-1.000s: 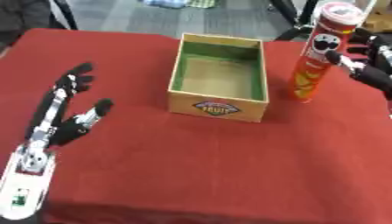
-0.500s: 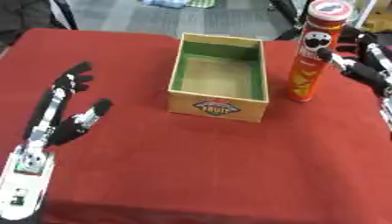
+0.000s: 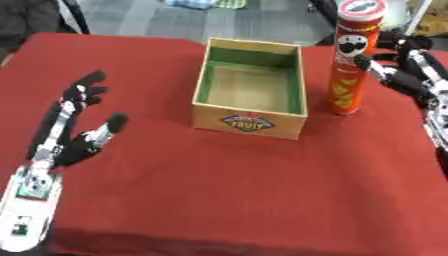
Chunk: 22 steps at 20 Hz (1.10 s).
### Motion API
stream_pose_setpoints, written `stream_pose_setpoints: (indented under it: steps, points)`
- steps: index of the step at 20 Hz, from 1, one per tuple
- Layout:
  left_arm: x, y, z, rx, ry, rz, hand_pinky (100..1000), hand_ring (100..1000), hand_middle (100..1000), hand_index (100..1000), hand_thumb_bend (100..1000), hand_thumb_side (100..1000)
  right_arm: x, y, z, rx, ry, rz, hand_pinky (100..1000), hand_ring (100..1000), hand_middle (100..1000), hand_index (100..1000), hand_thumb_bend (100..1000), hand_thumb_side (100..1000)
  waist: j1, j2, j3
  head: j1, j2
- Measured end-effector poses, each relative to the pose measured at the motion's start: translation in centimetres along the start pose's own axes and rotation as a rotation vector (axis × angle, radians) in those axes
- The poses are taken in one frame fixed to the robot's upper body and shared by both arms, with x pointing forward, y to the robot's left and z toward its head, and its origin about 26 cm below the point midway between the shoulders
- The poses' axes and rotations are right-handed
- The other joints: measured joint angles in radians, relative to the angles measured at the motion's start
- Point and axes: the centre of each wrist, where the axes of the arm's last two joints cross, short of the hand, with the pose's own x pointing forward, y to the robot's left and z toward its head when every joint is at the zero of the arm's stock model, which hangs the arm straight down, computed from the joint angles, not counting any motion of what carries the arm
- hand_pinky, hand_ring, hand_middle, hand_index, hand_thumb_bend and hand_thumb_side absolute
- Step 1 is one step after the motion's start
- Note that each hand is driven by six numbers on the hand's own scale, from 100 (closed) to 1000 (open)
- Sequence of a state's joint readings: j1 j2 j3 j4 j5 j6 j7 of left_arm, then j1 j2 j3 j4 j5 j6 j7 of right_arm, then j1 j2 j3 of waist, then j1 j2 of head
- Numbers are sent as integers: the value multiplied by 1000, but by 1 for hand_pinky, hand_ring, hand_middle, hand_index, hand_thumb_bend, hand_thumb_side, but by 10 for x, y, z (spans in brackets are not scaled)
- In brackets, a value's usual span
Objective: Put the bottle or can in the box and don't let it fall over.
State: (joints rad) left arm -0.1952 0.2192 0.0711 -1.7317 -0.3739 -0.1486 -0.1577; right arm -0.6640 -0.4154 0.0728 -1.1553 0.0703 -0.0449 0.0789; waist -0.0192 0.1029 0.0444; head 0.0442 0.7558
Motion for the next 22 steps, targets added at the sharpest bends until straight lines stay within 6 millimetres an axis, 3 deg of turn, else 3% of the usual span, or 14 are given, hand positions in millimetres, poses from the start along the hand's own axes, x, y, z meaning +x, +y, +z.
stream_pose_setpoints:
  steps: [22]
  points:
    - [0,0,0,-1,-1,0,865,876,899,974,645,764,-1,1,0,22,-35,177,876,914,927,1000,598,551,0,0,2,-7,0]
